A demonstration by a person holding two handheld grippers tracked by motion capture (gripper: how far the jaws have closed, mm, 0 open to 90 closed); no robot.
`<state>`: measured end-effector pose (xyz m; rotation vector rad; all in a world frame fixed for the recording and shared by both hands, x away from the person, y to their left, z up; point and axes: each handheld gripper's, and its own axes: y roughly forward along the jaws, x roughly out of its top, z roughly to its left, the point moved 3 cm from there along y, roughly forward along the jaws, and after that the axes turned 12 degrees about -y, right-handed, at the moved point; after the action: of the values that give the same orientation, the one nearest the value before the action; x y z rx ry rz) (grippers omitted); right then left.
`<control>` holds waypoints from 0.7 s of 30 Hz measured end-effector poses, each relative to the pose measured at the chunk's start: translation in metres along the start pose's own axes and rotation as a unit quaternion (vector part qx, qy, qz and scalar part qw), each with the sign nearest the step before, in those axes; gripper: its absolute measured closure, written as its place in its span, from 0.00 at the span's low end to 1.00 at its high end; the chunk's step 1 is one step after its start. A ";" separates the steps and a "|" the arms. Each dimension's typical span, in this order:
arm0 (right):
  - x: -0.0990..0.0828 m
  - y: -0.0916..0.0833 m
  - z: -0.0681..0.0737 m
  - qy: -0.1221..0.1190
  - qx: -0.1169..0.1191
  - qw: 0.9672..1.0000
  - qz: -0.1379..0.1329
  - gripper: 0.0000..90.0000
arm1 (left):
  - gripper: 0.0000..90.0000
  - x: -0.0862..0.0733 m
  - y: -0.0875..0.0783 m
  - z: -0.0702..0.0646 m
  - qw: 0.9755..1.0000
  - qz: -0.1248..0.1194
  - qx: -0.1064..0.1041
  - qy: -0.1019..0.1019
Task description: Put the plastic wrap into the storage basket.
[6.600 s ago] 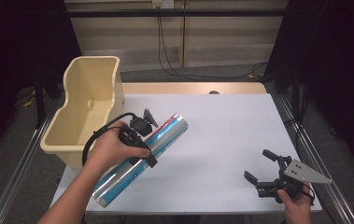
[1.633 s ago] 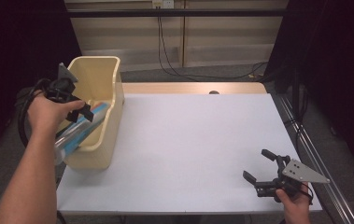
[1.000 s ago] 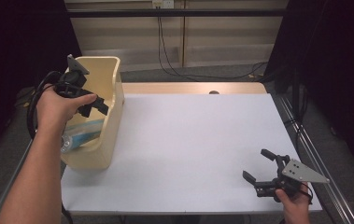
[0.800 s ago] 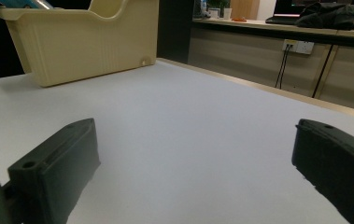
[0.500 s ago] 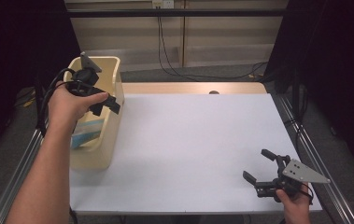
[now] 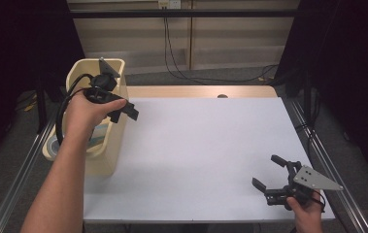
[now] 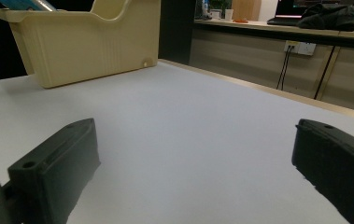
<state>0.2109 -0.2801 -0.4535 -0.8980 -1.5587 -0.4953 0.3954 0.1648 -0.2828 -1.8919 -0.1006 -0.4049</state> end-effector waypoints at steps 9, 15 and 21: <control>0.000 -0.001 -0.001 -0.002 0.000 1.000 -0.001 0.01 | 0.12 -0.002 0.010 -0.020 1.000 0.003 -0.015 0.024; 0.000 0.000 -0.001 -0.001 -0.001 1.000 0.000 0.01 | 0.10 -0.004 0.017 -0.029 0.999 0.002 -0.027 0.039; 0.000 0.000 -0.001 -0.001 -0.002 1.000 -0.001 0.01 | 0.09 -0.009 0.026 -0.031 0.998 -0.002 -0.045 0.042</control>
<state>0.2113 -0.2812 -0.4533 -0.8994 -1.5618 -0.4986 0.3870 0.1277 -0.2992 -1.9609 -0.0296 -0.4979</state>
